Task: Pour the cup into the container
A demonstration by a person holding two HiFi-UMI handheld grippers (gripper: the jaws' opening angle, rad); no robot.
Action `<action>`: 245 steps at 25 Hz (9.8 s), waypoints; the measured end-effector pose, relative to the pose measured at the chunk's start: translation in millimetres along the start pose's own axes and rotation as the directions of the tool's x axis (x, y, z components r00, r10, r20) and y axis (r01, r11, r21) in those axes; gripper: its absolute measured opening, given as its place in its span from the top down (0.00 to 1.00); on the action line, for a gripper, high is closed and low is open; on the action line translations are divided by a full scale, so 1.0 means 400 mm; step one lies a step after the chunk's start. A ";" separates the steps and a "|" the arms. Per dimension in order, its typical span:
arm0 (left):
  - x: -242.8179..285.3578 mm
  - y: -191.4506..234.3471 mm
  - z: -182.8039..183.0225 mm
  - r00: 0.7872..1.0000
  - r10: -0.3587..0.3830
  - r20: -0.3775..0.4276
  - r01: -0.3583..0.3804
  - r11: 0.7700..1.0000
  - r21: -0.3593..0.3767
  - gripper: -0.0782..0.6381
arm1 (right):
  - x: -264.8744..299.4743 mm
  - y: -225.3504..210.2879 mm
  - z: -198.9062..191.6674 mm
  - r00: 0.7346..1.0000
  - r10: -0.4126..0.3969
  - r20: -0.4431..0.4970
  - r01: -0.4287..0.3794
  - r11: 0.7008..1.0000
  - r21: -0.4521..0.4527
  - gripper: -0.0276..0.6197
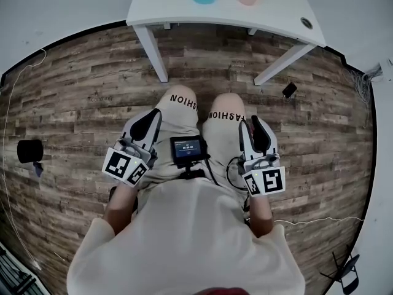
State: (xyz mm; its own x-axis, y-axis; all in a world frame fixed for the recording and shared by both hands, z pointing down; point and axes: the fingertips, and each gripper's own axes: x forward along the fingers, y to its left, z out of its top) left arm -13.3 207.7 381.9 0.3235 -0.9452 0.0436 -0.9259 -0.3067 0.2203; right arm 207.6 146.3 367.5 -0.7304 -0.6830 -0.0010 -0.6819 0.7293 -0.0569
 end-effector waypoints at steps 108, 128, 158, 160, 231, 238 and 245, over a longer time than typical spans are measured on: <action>0.616 0.300 0.178 0.995 -0.093 -0.040 0.098 0.984 0.146 0.79 | 0.539 -0.364 0.124 0.996 -0.092 0.009 0.092 0.986 -0.140 0.73; 0.670 0.378 0.266 0.997 -0.074 -0.008 0.074 0.977 0.198 0.79 | 0.661 -0.415 0.183 0.997 -0.066 -0.032 0.059 0.979 -0.194 0.66; 0.745 0.417 0.337 0.998 -0.066 -0.021 0.069 0.967 0.245 0.77 | 0.866 -0.551 0.199 0.984 -0.003 -0.179 -0.046 0.962 -0.268 0.51; 0.753 0.412 0.339 0.997 -0.067 -0.022 0.071 0.966 0.247 0.77 | 0.880 -0.571 0.189 0.981 -0.004 -0.192 -0.048 0.964 -0.262 0.49; 0.711 0.422 0.318 0.997 -0.039 -0.071 0.056 0.963 0.263 0.77 | 1.051 -0.542 0.199 0.894 0.306 -0.328 -0.409 0.856 -0.316 0.38; 0.706 0.423 0.330 0.998 -0.039 -0.053 0.052 0.964 0.259 0.77 | 1.047 -0.481 0.263 0.912 0.265 -0.312 -0.374 0.848 -0.375 0.38; 0.695 0.431 0.337 0.998 -0.039 -0.041 0.048 0.965 0.257 0.77 | 1.049 -0.435 0.292 0.921 0.218 -0.324 -0.354 0.813 -0.461 0.38</action>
State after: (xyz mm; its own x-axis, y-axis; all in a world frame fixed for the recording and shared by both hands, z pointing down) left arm -109.2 -122.9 300.5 0.3669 -0.9272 0.0749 -0.9283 -0.3702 -0.0354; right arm 24.6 -272.0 260.3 -0.8337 -0.4570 0.3098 -0.3140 0.8540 0.4147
